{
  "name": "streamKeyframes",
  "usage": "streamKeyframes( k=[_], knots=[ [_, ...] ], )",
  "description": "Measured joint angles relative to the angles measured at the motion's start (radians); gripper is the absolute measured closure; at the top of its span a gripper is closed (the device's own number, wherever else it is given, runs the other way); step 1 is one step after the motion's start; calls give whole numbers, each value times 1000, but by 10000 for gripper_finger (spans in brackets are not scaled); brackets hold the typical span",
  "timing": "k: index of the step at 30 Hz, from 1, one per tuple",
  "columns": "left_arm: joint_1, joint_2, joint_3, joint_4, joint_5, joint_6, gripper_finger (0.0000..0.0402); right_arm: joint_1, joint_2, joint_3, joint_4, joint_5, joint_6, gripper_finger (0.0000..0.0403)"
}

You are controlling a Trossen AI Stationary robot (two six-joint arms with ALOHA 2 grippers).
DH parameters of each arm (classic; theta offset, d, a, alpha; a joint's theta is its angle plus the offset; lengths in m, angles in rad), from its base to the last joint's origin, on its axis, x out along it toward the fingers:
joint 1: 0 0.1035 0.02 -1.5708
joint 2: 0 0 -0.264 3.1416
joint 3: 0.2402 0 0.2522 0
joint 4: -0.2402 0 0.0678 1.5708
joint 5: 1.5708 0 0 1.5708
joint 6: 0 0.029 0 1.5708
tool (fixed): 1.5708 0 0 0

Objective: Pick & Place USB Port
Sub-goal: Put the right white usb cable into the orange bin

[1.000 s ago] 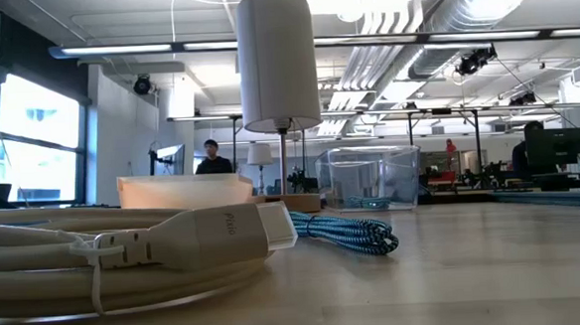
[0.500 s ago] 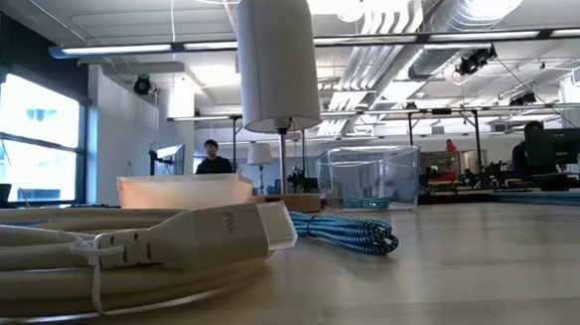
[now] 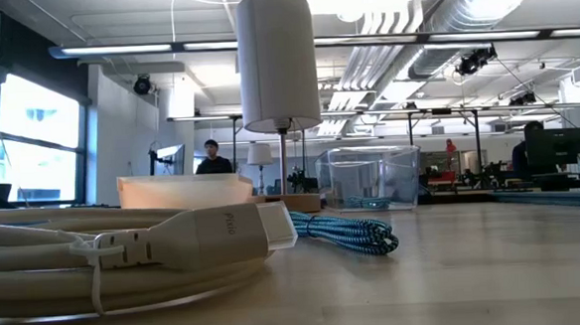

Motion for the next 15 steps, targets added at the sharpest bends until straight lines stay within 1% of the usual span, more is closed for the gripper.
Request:
streamKeyframes(
  k=[4,7,9,12,15],
  knots=[
    [0,0,0,-6,-20,0,127,29,0,18,11,5,-24,379],
    [0,0,0,-18,-51,1,127,59,0,20,29,19,-85,379],
    [0,-1,0,-19,-51,0,127,76,0,20,43,34,-138,379],
    [0,-1,0,-19,-35,0,127,90,0,20,92,40,-181,379],
    [0,-1,0,-18,9,-3,127,93,0,20,151,40,-234,379]
  ],
)
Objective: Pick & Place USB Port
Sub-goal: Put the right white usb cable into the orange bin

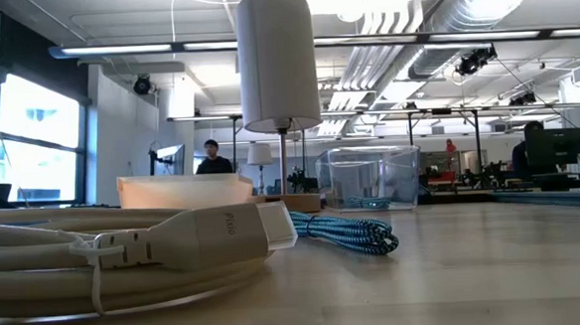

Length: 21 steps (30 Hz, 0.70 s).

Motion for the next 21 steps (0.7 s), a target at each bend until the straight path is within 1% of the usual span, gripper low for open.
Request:
streamKeyframes(
  k=[2,6,13,21],
  knots=[
    [0,0,0,1,30,-6,127,0,0,0,37,-3,-42,379],
    [0,0,0,1,76,-31,127,0,3,0,68,-55,-87,379],
    [0,0,0,-1,85,-52,127,1,57,0,82,-69,-138,379],
    [0,0,0,-1,86,-53,127,1,86,0,188,-87,-231,379]
  ],
)
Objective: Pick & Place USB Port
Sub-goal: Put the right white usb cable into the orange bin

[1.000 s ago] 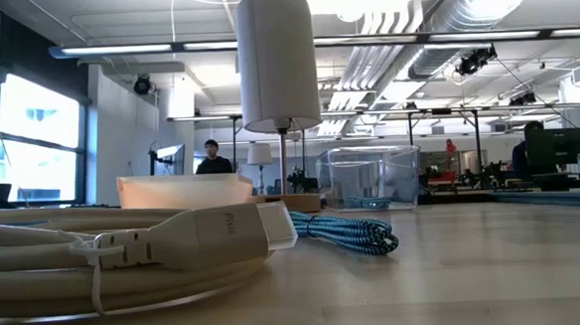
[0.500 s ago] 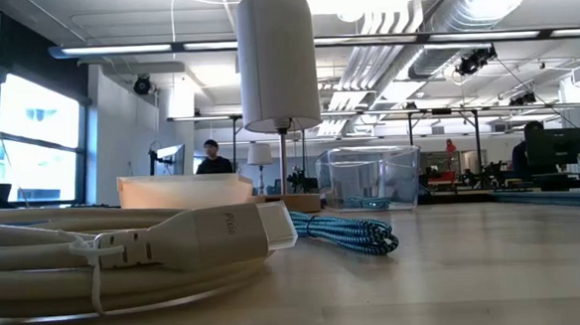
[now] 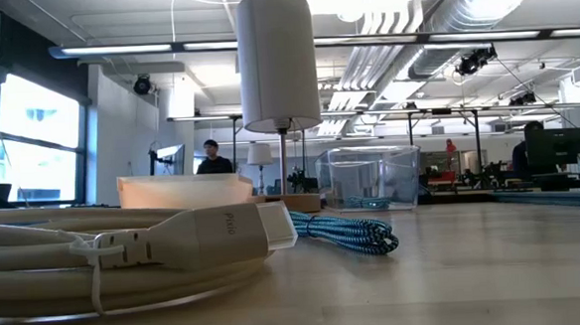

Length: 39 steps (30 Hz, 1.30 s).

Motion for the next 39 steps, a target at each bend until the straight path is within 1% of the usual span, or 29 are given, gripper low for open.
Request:
streamKeyframes(
  k=[9,11,13,16,18,20,21,22,25,34,37,39],
  knots=[
    [0,8,-1,-1,-12,-14,128,0,0,24,-3,-14,-13,379],
    [0,15,-1,2,-12,-20,136,0,0,25,-2,-14,-29,379],
    [0,23,0,4,-20,-22,153,0,0,25,-3,-15,-33,379],
    [0,36,-1,-1,-27,-17,204,-3,0,25,-3,-14,-33,379],
    [0,40,-1,-3,-37,-13,259,-3,0,26,-6,-12,-35,379],
    [0,42,-1,-7,-41,4,334,-4,0,26,-11,-17,-37,379],
    [0,42,-1,-10,-44,12,363,-4,0,26,-16,-18,-39,379],
    [0,42,-1,-8,-52,17,369,-3,-1,27,-20,-15,-39,377],
    [-1,42,-1,-7,-88,25,369,-4,-1,28,-31,-8,-29,357],
    [-2,38,-1,4,-160,39,369,9,-1,28,-47,96,-25,280],
    [-2,35,-1,6,-182,62,369,36,-4,27,-45,184,-52,255],
    [-2,26,-1,-20,-211,73,369,53,-11,26,-42,262,-91,238]
  ],
)
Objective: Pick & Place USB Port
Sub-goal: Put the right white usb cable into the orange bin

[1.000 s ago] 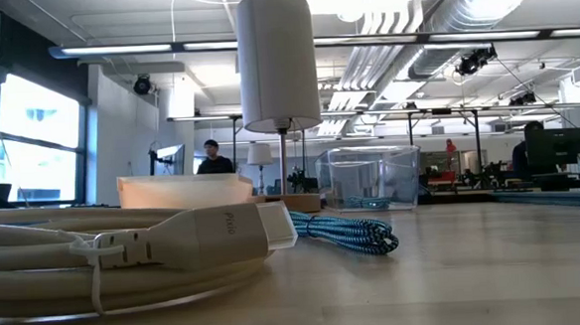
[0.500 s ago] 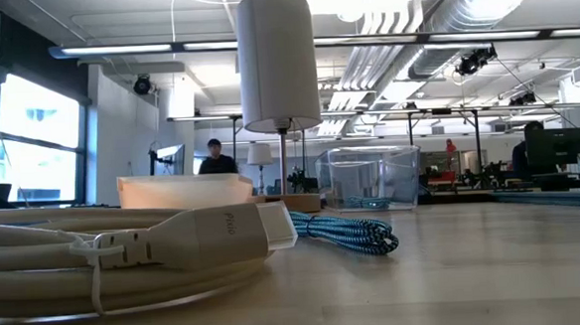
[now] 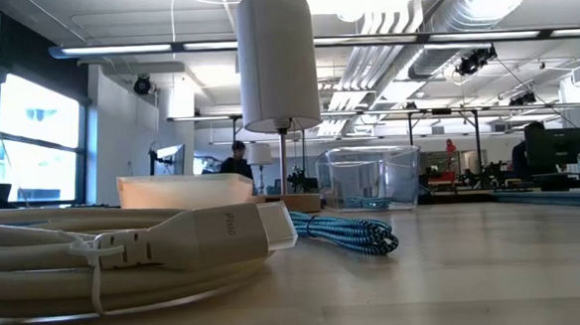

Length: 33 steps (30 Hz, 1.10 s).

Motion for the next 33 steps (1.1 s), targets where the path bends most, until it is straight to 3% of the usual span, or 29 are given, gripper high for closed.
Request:
streamKeyframes(
  k=[4,9,15,18,26,33],
  knots=[
    [0,-46,1,-147,-87,-24,369,41,-41,0,-8,132,-49,214],
    [0,-97,2,-469,-145,-196,369,98,-121,0,-53,167,70,211],
    [6,-92,2,-945,-120,-345,369,133,-212,0,-176,120,288,229],
    [39,-64,-4,-1097,-103,-378,369,134,-242,0,-224,80,365,239],
    [225,-63,-126,-1109,50,-120,369,104,-275,0,-288,-5,403,253],
    [432,-67,-281,-908,197,133,369,61,-278,0,-302,-4,375,254]
  ],
)
